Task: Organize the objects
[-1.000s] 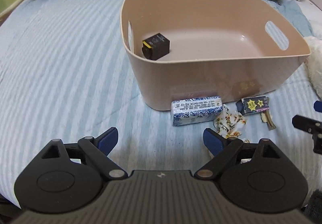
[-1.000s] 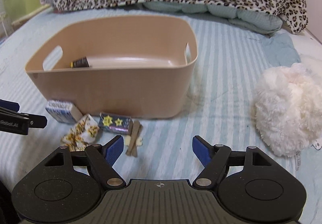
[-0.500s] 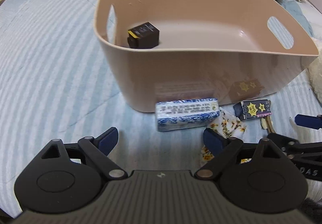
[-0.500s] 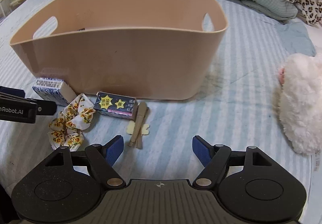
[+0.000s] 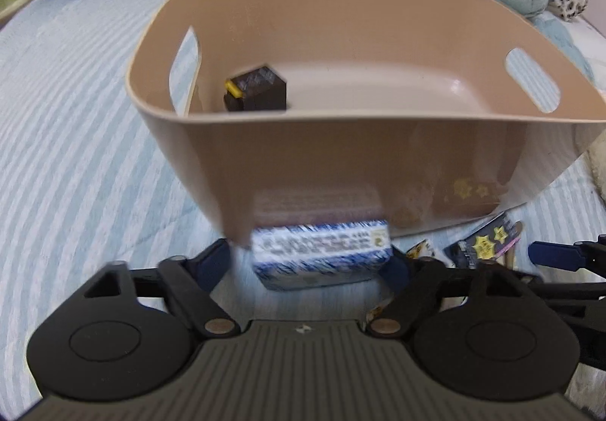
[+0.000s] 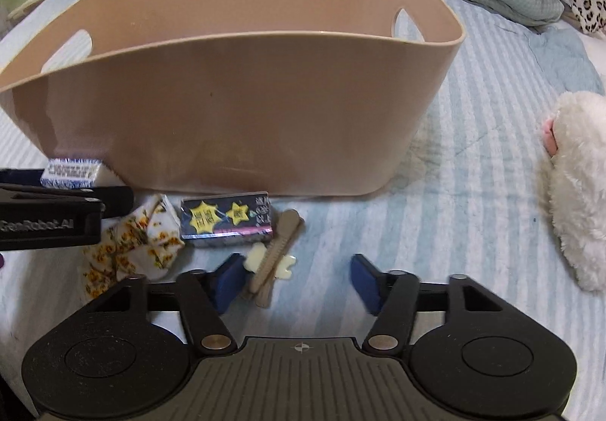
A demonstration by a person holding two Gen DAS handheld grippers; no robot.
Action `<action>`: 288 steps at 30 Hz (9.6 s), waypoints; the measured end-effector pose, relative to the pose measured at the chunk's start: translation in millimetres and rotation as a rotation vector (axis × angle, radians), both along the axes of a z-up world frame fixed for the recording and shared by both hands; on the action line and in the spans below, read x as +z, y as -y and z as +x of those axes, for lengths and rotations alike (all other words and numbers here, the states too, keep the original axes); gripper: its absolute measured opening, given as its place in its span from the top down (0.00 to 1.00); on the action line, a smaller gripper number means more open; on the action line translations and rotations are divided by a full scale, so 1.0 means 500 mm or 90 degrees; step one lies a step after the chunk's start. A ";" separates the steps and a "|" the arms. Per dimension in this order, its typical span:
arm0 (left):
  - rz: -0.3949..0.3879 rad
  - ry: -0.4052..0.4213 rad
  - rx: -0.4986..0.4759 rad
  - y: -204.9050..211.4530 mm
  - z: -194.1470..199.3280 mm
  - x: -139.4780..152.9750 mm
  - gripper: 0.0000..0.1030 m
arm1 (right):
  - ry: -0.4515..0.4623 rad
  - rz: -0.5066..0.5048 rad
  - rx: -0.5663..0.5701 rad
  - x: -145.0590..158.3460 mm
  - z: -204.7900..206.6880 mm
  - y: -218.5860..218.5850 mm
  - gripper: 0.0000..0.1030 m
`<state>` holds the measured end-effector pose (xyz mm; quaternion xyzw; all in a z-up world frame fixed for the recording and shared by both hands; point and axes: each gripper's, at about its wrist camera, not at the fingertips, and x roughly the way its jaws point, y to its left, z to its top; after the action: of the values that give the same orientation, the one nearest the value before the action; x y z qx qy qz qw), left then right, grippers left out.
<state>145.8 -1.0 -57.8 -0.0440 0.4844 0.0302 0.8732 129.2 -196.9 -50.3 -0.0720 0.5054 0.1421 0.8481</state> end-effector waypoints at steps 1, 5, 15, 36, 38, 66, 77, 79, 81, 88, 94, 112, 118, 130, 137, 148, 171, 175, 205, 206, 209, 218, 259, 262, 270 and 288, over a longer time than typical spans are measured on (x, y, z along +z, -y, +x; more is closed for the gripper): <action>-0.011 -0.011 -0.001 -0.003 0.002 -0.004 0.37 | 0.003 0.000 0.002 0.001 0.001 -0.006 0.58; -0.023 -0.012 -0.007 -0.013 0.000 0.001 0.37 | 0.018 -0.017 0.024 0.009 -0.008 -0.020 0.76; -0.026 -0.015 -0.013 -0.029 -0.015 0.019 0.38 | 0.033 -0.014 0.026 0.036 -0.048 0.000 0.82; 0.037 0.163 -0.065 -0.003 -0.127 0.185 0.38 | 0.208 0.049 0.011 0.193 -0.104 0.063 0.82; 0.048 0.188 -0.068 0.002 -0.130 0.197 0.38 | 0.243 0.059 0.006 0.215 -0.115 0.065 0.82; 0.078 0.207 -0.002 -0.016 0.042 0.131 0.37 | 0.254 0.138 -0.087 0.154 0.018 -0.019 0.82; 0.057 0.189 -0.019 -0.006 0.047 0.133 0.36 | 0.237 0.128 -0.080 0.154 0.027 -0.026 0.56; 0.064 0.201 -0.024 -0.003 0.036 0.148 0.23 | 0.251 0.134 -0.075 0.169 0.016 -0.019 0.46; 0.078 0.214 -0.021 0.001 0.022 0.163 0.13 | 0.264 0.130 -0.069 0.181 0.003 -0.014 0.39; 0.084 0.208 -0.026 0.006 -0.018 0.187 0.10 | 0.265 0.137 -0.060 0.213 -0.037 0.023 0.34; 0.058 0.181 -0.044 0.003 -0.059 0.199 0.10 | 0.247 0.128 -0.043 0.221 -0.068 0.061 0.28; 0.065 0.016 -0.092 0.046 -0.099 0.096 0.09 | 0.086 -0.006 0.030 0.106 -0.086 0.039 0.23; 0.064 -0.007 -0.104 0.073 -0.083 0.043 0.09 | 0.055 -0.040 0.014 0.069 -0.074 0.035 0.23; 0.006 -0.045 -0.134 0.066 -0.066 -0.010 0.22 | 0.040 -0.058 0.026 0.053 -0.064 0.022 0.23; 0.011 -0.026 -0.169 0.062 -0.078 0.009 0.73 | 0.037 -0.059 0.031 0.047 -0.060 0.006 0.22; 0.042 -0.028 -0.118 -0.006 -0.077 0.025 0.89 | 0.052 -0.044 0.024 0.035 -0.050 -0.005 0.12; 0.033 -0.031 -0.117 -0.038 -0.054 0.009 0.87 | 0.033 -0.008 0.018 -0.002 0.003 -0.079 0.06; 0.033 -0.034 -0.111 -0.035 -0.054 0.011 0.87 | 0.039 0.004 0.008 -0.003 0.005 -0.087 0.15; 0.024 0.099 -0.153 -0.021 -0.154 0.171 0.89 | 0.226 0.067 0.002 0.171 -0.102 0.007 0.52; 0.029 0.117 -0.153 -0.018 -0.158 0.183 0.89 | 0.248 0.065 0.000 0.183 -0.100 0.007 0.51; 0.038 0.170 -0.149 -0.011 -0.163 0.217 0.89 | 0.300 0.081 -0.009 0.212 -0.118 0.020 0.51; 0.045 0.255 -0.097 -0.005 -0.106 0.259 0.89 | 0.362 0.153 -0.050 0.255 -0.098 0.030 0.51; 0.048 0.145 0.018 -0.023 -0.011 0.226 0.18 | 0.254 0.076 -0.106 0.197 -0.010 -0.022 0.13; 0.051 0.145 0.005 -0.014 -0.034 0.236 0.18 | 0.247 0.083 -0.111 0.208 -0.028 -0.010 0.10; 0.037 0.147 -0.012 -0.005 -0.102 0.273 0.18 | 0.270 0.068 -0.104 0.245 -0.088 0.011 0.10; 0.028 0.174 -0.018 -0.017 -0.224 0.339 0.18 | 0.296 0.080 -0.125 0.308 -0.206 0.072 0.10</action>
<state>33.6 7.7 111.9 -0.0216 0.3607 0.0226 0.9321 26.3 -232.7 103.6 -0.0004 0.2915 0.0701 0.9540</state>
